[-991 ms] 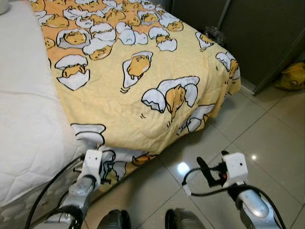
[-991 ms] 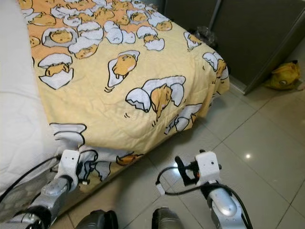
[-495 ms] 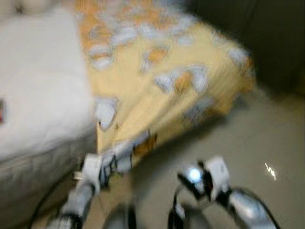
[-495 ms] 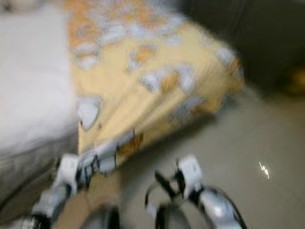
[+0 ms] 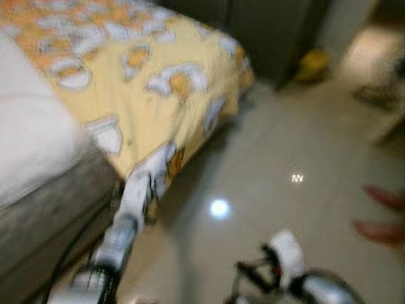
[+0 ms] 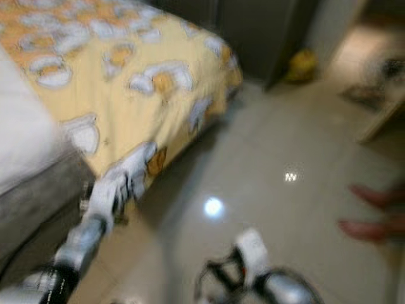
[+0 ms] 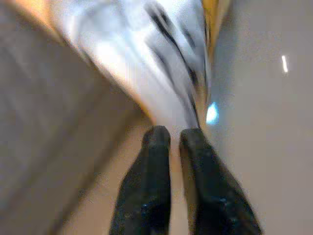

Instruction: Clean up the room

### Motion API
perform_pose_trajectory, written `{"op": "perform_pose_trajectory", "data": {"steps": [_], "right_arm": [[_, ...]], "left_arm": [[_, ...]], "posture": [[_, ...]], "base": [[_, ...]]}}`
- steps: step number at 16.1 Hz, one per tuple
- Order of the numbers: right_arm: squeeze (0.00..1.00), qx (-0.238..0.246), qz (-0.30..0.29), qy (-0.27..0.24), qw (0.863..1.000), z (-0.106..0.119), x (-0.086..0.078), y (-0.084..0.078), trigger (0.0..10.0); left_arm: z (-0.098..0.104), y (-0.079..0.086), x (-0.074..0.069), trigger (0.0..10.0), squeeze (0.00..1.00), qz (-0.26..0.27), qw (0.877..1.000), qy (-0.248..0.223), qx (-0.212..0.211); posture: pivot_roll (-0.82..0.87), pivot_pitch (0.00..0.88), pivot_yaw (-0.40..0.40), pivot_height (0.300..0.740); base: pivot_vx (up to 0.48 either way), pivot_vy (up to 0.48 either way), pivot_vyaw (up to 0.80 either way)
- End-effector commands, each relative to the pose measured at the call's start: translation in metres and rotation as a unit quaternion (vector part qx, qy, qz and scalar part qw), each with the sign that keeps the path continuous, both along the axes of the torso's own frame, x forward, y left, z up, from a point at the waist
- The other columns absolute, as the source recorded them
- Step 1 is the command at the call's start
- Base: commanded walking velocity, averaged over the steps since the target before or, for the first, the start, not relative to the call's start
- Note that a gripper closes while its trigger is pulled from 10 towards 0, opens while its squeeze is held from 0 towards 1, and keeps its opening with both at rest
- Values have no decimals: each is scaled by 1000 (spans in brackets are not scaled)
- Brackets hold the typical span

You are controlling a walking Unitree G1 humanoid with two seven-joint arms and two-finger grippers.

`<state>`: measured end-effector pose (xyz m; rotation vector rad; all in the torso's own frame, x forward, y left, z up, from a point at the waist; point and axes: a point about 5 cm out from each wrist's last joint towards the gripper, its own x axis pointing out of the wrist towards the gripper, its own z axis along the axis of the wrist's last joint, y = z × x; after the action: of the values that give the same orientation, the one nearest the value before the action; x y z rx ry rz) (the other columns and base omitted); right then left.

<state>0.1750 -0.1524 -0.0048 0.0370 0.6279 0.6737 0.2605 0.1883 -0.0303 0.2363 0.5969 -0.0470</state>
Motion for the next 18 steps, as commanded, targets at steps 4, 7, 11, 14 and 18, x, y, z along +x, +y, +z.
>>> {"op": "perform_pose_trajectory", "data": {"steps": [4,7,11,14,18], "right_arm": [[0,-2,7,-23,1000,9,10,-4,10000],[0,6,-5,-37,999,15,22,-1,10000],[0,17,-72,-100,992,26,45,3,10000],[0,37,-99,-145,984,37,67,11,10000],[0,35,-142,-228,963,60,101,12,10000]], "left_arm": [[-8,-24,-6,10000,1000,-36,999,19,-8],[-7,-27,-6,10000,1000,-16,1000,11,-21],[8,-11,6,10000,0,61,996,-56,-34],[38,-15,29,10000,0,64,987,-143,-44],[62,-14,53,10000,0,129,974,-177,-60]], "posture": [[-226,120,-18,710],[-220,105,-9,710],[-186,64,17,710],[-150,5,38,710],[-142,0,56,710]], "base": [[0,0,0],[0,0,0],[0,0,0],[0,0,0],[0,-465,0]]}}
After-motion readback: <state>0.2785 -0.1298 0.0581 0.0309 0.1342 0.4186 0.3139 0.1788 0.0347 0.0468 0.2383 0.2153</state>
